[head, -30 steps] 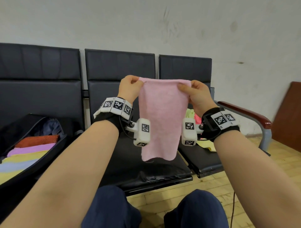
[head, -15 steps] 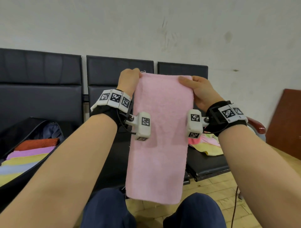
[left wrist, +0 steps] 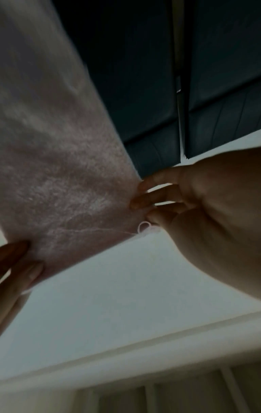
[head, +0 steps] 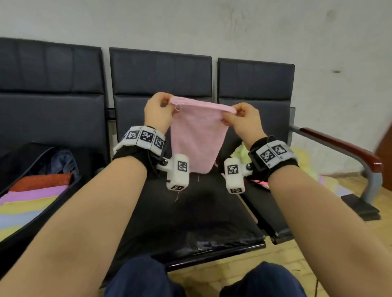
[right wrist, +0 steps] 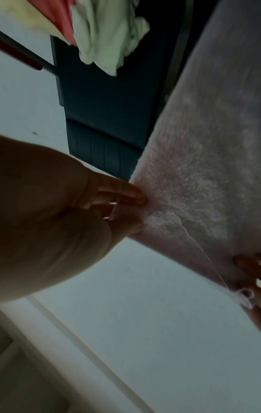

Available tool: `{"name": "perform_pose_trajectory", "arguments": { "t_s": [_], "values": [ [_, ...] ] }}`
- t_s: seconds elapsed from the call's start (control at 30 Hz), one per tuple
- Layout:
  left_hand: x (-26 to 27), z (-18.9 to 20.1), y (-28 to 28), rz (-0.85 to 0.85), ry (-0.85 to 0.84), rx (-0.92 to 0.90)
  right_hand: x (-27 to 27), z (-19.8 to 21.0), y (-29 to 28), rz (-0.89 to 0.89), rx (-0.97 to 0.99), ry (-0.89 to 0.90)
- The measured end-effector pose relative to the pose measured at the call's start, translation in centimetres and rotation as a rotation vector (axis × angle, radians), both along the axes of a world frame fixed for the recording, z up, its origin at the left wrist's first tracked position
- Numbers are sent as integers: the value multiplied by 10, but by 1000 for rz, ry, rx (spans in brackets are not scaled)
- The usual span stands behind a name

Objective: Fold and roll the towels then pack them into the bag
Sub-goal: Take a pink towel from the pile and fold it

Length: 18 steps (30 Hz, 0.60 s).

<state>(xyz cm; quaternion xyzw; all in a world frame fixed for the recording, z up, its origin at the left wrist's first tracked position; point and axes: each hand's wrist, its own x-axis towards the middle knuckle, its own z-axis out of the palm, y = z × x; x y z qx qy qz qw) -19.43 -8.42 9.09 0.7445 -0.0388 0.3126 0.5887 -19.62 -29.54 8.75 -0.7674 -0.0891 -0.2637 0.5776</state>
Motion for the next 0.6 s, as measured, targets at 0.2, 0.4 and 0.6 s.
{"name": "perform_pose_trajectory", "arguments": {
  "t_s": [0.2, 0.4, 0.6],
  "values": [
    [17, -109, 7, -31, 209, 75, 25, -104, -1, 45, -103, 196],
    [-3, -224, 0, -87, 784, 427, 25, -228, -15, 109, -454, 641],
    [-26, -231, 10, -264, 1020, 729, 2, -239, -27, 333, -590, 851]
  ]
}}
